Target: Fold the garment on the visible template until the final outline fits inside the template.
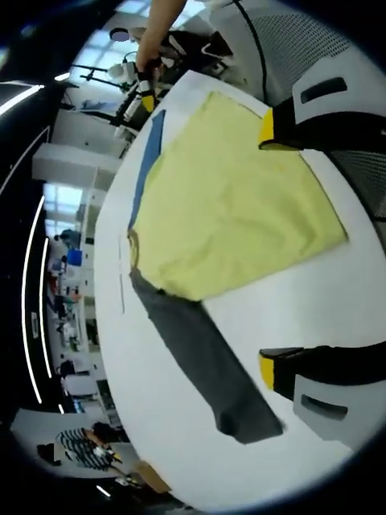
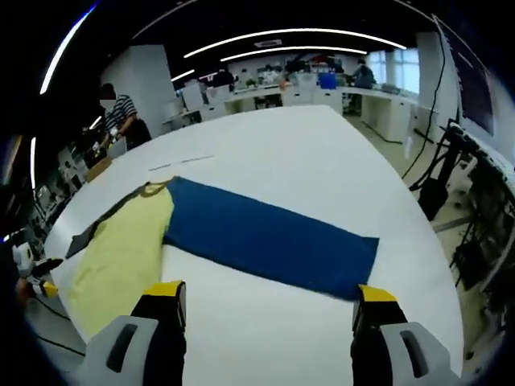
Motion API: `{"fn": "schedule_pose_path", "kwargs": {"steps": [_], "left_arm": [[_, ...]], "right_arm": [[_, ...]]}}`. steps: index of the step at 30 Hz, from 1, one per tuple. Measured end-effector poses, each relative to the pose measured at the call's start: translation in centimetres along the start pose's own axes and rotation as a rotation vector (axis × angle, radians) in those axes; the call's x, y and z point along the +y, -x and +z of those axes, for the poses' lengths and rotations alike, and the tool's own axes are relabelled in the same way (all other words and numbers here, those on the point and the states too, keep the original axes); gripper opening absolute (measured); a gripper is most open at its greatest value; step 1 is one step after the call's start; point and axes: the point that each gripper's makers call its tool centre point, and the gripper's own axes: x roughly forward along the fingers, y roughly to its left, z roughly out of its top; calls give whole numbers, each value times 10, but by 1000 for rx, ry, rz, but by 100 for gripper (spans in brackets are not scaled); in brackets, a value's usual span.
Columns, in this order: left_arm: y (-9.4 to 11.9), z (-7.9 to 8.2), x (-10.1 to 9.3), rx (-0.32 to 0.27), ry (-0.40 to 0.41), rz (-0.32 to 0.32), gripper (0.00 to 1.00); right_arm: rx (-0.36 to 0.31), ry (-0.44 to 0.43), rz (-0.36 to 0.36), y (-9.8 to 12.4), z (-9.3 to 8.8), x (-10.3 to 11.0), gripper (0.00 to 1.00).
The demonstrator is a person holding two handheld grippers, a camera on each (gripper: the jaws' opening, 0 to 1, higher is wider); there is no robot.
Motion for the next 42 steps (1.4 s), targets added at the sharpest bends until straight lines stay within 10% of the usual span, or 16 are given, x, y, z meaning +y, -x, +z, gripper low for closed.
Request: {"fn": "schedule_pose_path", "kwargs": {"steps": [14, 24, 34, 42], "left_arm": [[2, 0, -3, -2, -9, -4, 97], [3, 3, -2, -7, -38, 0, 94], [5, 1, -2, -2, -48, 6, 93], [6, 0, -2, 10, -86, 10, 91]], "right_arm": [[43, -66, -124, -32, -5, -81, 46], [66, -61, -241, -36, -18, -93, 24], [89, -42, -253, -36, -17, -93, 16], [104, -82, -263, -8, -26, -52, 13]]}}
